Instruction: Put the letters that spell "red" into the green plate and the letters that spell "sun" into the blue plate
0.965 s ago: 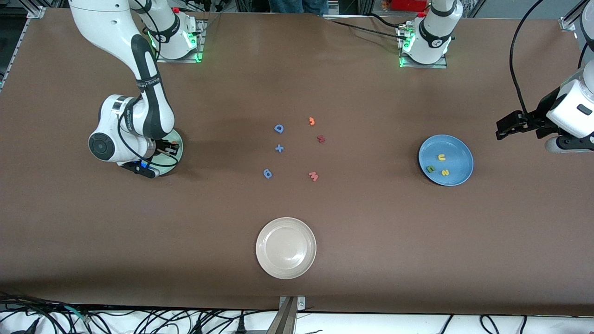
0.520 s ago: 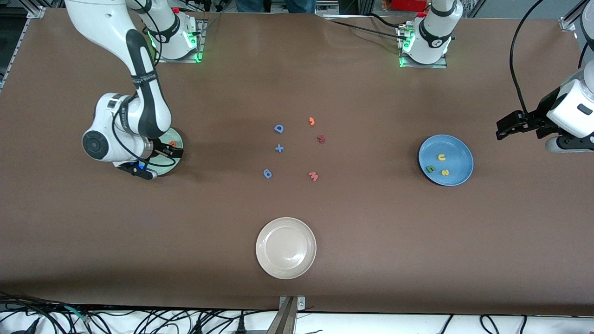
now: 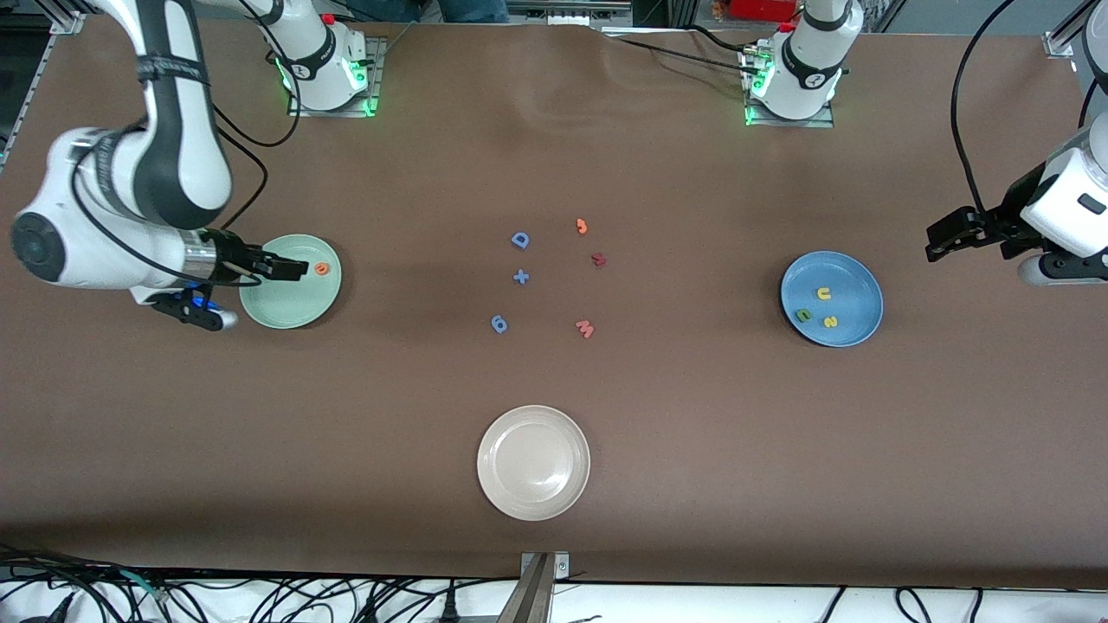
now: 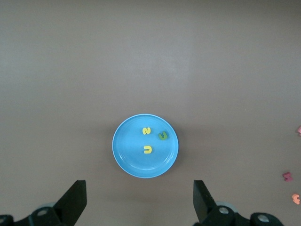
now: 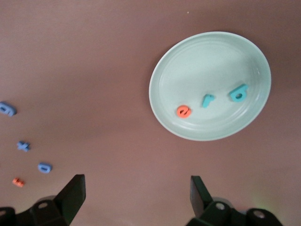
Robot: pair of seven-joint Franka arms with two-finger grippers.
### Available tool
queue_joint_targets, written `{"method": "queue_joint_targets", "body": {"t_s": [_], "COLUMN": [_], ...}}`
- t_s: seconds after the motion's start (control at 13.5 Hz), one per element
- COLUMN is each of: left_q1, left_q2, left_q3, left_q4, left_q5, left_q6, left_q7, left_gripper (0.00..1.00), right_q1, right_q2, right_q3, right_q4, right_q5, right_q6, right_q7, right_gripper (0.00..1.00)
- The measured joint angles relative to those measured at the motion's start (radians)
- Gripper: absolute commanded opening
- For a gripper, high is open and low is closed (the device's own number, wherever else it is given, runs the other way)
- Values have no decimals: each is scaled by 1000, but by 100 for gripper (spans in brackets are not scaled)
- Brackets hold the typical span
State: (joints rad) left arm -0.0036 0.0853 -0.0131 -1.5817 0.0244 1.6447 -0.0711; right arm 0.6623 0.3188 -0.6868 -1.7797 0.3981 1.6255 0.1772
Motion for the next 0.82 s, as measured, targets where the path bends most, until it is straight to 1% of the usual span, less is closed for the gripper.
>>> {"method": "queue_joint_targets", "body": {"t_s": [0.15,0.3,0.59,0.74,0.82], "left_q1": [1,1,1,1,1], "left_q2": [0,0,0,0,0], "left_q3": [0,0,0,0,0], "left_q4": [0,0,0,0,0], "left_q5": [0,0,0,0,0], "left_q6": [4,4,4,4,4], "left_q7": [1,4,7,10,12], "left_gripper": [100,100,100,100,100], "right_q1": [1,1,5,46,67], "right_q2": [0,0,-1,-11,-21], "right_q3": [-27,-57,-104,-165,-185], "right_q4": [87,143,207,228,231], "right_q5": [0,-4,-19,-42,-64], "right_q6": [-100,-152,-205,-217,-221], "right_q7": [0,-8,-80,-113,-117], "right_gripper": [99,99,99,99,99]}}
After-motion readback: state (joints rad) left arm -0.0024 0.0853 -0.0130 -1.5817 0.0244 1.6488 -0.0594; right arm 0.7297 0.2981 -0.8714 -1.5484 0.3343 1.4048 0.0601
